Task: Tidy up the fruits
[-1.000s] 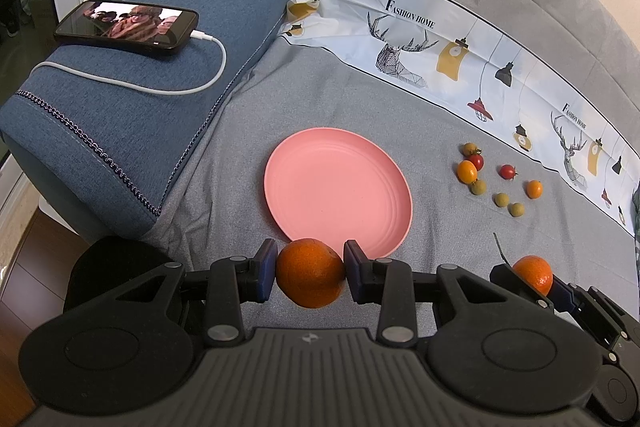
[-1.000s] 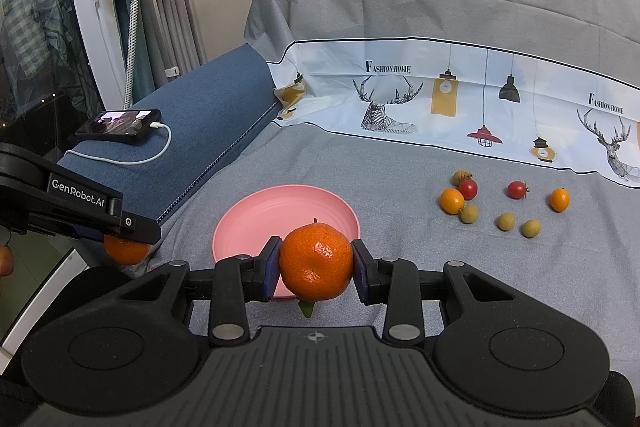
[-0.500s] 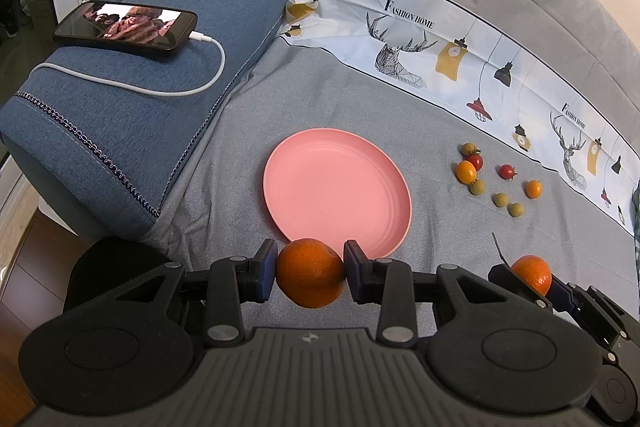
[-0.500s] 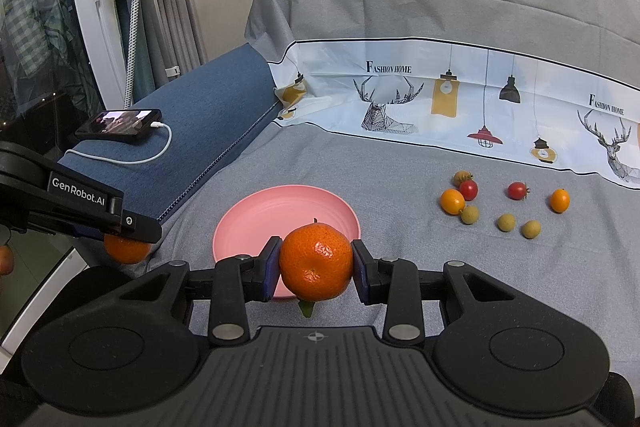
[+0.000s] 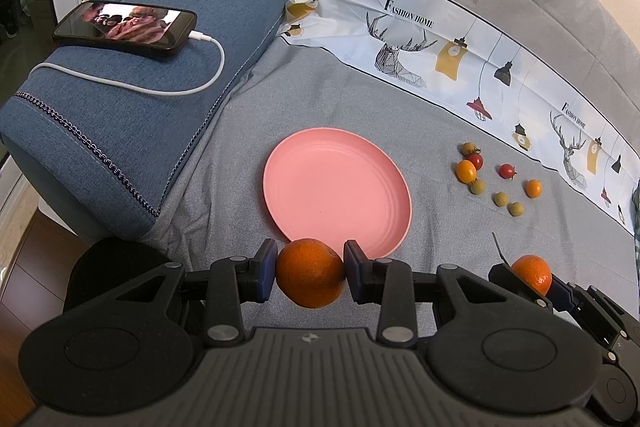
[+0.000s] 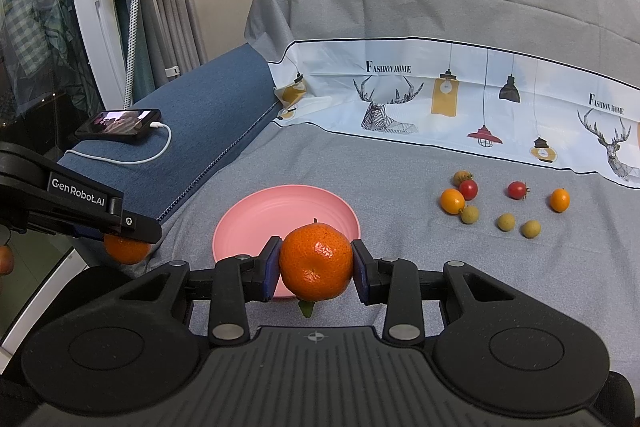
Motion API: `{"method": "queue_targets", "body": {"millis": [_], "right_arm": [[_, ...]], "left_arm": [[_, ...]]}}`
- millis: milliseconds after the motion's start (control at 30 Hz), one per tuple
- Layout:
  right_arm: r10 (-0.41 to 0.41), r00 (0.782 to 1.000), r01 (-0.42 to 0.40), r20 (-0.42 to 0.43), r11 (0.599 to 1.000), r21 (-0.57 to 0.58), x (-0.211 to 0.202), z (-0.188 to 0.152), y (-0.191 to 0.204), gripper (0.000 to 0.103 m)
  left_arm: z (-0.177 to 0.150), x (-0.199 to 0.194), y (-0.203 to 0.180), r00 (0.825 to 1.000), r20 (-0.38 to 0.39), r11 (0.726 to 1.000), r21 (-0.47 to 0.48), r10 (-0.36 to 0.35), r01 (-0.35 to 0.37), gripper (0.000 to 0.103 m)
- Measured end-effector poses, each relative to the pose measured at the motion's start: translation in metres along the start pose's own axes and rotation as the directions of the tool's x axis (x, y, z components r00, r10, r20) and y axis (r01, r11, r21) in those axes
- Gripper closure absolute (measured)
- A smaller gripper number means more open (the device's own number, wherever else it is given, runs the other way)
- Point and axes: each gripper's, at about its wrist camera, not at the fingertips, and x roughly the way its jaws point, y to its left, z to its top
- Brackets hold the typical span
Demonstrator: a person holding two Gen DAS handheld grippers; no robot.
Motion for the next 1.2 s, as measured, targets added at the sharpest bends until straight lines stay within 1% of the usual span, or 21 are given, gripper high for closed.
{"method": "queue_targets", "body": {"millis": [400, 833, 1033, 1200], "right_arm": [[0.002, 1.000, -0.002, -0.005, 1.000, 0.002, 0.002, -0.002, 0.002, 0.065], [0.000, 1.000, 0.000, -0.022, 1.000, 0.006, 0.014, -0.001, -0.001, 0.065], [0.001, 0.999, -0.001, -0.037, 1.000, 0.003, 0.030, 0.000, -0.001, 0.065], [0.002, 0.998, -0.002, -0.065, 1.000, -0.006, 0.057, 0.001, -0.001, 0.065]], "left_arm": [[-0.002, 0.005, 0.001, 1.000, -0.010, 1.000, 0.001, 0.001, -0.001, 0.063], [0.006, 0.014, 0.005, 1.000, -0.031, 1.000, -0.006, 0.004, -0.004, 0.063], [0.015, 0.026, 0.003, 0.999, -0.040, 1.000, -0.004, 0.009, -0.009, 0.063], [0.024, 0.048, 0.000, 0.998, -0.058, 1.000, 0.008, 0.013, -0.013, 0.063]]}}
